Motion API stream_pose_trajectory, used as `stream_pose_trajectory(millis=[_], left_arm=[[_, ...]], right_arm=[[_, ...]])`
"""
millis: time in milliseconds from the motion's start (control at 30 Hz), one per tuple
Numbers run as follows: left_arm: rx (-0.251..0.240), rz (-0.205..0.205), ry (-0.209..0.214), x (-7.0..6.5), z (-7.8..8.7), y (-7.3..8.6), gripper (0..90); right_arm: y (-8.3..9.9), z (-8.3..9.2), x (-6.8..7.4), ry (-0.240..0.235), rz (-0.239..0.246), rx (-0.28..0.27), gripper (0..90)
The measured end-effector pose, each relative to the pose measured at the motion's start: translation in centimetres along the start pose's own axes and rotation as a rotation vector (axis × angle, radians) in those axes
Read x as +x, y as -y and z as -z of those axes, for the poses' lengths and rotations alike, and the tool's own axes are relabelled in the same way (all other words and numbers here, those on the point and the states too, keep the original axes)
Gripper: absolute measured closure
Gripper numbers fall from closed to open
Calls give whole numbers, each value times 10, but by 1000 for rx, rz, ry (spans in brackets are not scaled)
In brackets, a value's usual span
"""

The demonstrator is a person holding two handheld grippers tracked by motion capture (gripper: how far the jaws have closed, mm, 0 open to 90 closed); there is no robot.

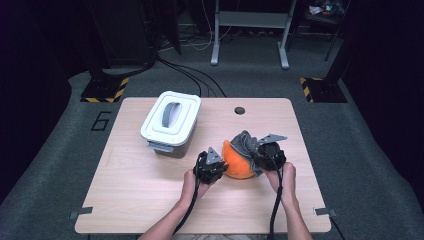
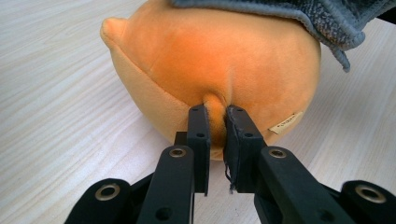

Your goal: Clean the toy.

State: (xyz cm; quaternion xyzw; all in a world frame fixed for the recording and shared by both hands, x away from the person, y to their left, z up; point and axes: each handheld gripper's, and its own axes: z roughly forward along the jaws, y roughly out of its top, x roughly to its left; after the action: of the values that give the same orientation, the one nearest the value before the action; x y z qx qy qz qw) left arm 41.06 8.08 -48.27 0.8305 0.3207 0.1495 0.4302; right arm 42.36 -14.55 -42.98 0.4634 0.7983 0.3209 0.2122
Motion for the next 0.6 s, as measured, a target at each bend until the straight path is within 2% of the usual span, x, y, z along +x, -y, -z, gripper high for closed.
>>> stream_pose_trajectory(millis=[433, 600], left_arm=[[1, -4, 4, 0, 0, 0, 805], [2, 1, 6, 0, 0, 0, 805]], right_arm=[[26, -5, -26, 10, -133, 14, 731], [35, -13, -35, 18, -164, 35, 731]])
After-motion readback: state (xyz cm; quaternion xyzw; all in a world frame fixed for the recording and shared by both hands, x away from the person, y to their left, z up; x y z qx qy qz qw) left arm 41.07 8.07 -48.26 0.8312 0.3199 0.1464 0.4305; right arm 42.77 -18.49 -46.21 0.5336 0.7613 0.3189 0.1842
